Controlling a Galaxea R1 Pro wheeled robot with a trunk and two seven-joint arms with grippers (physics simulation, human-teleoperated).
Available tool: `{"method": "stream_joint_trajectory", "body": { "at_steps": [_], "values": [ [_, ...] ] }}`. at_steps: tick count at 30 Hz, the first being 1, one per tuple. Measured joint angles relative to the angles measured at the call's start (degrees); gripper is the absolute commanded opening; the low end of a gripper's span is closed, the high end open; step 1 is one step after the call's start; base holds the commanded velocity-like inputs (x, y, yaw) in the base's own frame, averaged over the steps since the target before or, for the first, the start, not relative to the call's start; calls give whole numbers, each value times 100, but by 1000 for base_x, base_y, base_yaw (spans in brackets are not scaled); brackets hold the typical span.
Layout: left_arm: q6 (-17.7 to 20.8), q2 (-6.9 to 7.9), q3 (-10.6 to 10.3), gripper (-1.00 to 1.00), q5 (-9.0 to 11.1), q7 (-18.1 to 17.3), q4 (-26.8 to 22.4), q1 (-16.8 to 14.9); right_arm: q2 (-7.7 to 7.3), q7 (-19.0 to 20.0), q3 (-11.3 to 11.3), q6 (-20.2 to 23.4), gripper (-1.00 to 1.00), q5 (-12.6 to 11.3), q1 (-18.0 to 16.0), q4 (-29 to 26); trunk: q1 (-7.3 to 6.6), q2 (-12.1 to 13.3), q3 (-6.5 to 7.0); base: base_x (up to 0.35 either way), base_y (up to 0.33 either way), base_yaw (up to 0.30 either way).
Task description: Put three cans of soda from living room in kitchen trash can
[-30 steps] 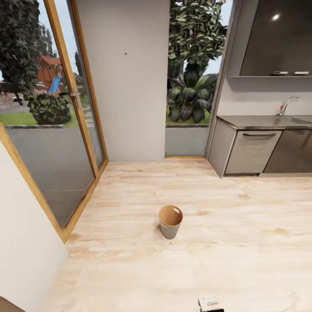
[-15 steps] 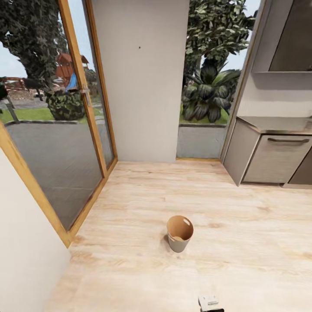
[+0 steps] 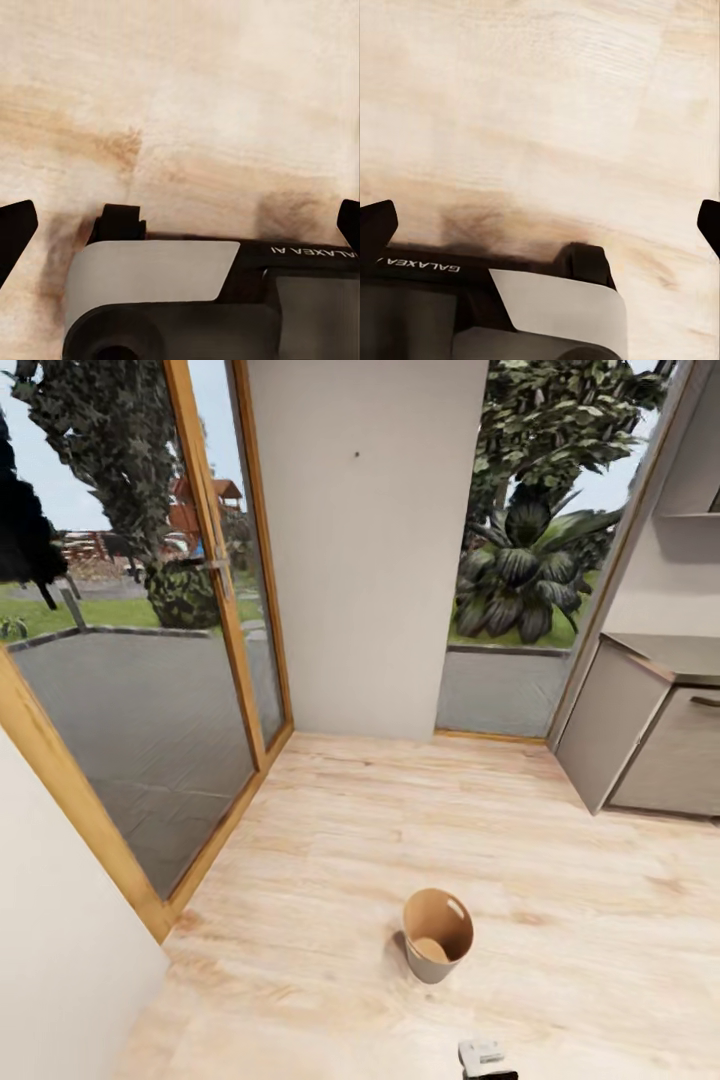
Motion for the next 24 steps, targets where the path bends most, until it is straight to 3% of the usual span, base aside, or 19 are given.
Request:
{"method": "stream_joint_trajectory", "body": {
  "at_steps": [14, 24],
  "values": [
    [-155, 0, -23, 100, -11, -3, 19, 0, -9, 20, -17, 0, 100, -1, 0, -19, 0, 0, -41, 325, -149, 65],
    [-175, 3, -29, 100, -6, -5, -6, 0, -10, 50, -18, 0, 100, -6, 0, -20, 0, 0, -43, 240, -99, -180]
  ]
}}
